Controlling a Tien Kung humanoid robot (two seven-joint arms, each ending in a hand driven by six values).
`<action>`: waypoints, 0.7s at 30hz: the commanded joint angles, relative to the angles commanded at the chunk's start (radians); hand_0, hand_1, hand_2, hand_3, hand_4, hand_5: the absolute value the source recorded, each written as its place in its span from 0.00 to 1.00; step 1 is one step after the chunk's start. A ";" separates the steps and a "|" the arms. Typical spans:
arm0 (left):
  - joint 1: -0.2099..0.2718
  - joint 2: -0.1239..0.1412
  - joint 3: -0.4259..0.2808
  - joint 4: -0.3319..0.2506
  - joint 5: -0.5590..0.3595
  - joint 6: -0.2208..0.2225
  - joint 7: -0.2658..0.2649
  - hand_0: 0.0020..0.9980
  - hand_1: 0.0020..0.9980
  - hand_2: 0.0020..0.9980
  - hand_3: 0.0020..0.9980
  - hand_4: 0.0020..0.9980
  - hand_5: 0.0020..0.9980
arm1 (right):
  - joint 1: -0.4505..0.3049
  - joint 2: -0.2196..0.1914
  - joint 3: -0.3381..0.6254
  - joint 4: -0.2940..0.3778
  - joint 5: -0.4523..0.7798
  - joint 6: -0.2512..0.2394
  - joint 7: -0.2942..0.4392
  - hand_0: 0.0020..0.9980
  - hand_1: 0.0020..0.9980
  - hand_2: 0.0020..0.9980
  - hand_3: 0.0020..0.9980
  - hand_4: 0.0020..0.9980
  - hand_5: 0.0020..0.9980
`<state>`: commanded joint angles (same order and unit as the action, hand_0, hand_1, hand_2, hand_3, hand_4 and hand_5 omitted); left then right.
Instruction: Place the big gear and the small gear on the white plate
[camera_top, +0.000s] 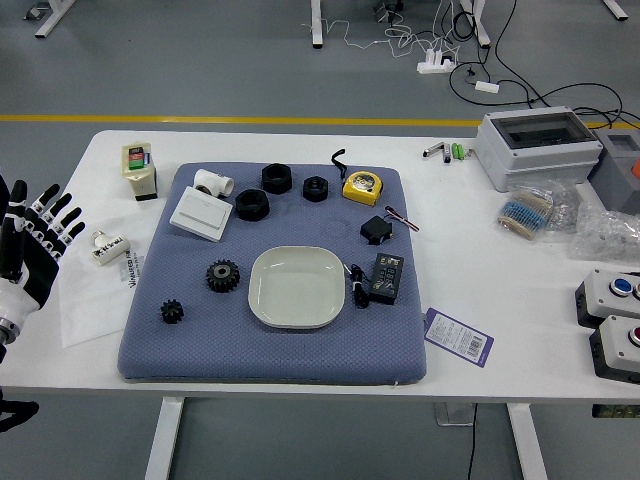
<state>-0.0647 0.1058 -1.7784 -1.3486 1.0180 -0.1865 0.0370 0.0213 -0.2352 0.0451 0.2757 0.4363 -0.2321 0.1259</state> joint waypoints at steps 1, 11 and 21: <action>0.002 0.003 0.002 -0.002 -0.001 0.005 -0.001 0.94 0.95 1.00 1.00 1.00 1.00 | 0.000 0.000 0.000 0.000 0.001 0.001 0.001 0.61 0.63 0.73 0.53 0.72 0.69; -0.005 0.020 0.013 -0.018 0.102 0.008 -0.031 0.93 0.94 1.00 0.99 1.00 0.87 | 0.009 -0.001 0.028 0.000 0.001 0.001 0.007 0.61 0.63 0.73 0.53 0.73 0.69; -0.021 0.074 0.102 -0.060 0.516 -0.040 -0.093 0.88 0.87 0.93 0.91 1.00 0.42 | 0.017 0.001 0.055 -0.001 0.000 0.000 0.007 0.61 0.63 0.73 0.53 0.73 0.69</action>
<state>-0.0862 0.1798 -1.6760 -1.4089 1.5340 -0.2260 -0.0556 0.0385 -0.2341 0.0997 0.2745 0.4363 -0.2318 0.1325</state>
